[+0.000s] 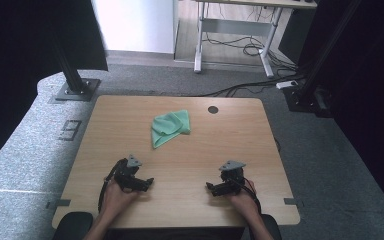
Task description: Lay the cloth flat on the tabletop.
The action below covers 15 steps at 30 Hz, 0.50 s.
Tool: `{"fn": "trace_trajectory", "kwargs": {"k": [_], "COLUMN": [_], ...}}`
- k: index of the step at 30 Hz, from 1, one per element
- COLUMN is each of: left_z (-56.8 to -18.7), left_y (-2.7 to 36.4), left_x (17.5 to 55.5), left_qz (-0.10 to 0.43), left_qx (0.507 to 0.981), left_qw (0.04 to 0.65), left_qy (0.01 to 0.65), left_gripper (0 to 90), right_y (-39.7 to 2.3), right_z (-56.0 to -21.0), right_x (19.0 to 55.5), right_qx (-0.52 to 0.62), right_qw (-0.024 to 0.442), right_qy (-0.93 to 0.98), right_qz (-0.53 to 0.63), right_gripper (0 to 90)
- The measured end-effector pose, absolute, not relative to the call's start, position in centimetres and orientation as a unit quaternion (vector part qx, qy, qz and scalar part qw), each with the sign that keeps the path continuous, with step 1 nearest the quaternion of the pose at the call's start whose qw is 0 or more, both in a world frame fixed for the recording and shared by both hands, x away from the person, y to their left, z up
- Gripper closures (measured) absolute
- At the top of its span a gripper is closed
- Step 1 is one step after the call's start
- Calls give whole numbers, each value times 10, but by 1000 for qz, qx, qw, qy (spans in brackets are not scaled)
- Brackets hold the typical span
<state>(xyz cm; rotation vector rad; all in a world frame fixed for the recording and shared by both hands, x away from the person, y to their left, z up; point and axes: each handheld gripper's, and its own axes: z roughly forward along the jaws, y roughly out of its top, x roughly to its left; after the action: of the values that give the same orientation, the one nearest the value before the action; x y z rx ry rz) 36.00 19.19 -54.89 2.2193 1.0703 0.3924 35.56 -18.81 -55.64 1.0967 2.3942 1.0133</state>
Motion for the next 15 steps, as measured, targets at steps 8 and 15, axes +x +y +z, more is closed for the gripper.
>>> {"fn": "trace_trajectory", "kwargs": {"k": [8,15], "left_z": [-549,-549], "left_y": [190,190], "left_x": [362,362], "left_qz": [148,148], "left_qx": [844,845], "left_qw": [318,318], "left_qy": [405,404], "left_gripper": [0,0], "right_y": [-187,-187], "right_z": [-556,-556], "right_x": [356,356], "right_qx": [390,389], "right_qw": [160,160], "right_qy": [835,836], "right_qz": [353,353], "right_gripper": [0,0]}}
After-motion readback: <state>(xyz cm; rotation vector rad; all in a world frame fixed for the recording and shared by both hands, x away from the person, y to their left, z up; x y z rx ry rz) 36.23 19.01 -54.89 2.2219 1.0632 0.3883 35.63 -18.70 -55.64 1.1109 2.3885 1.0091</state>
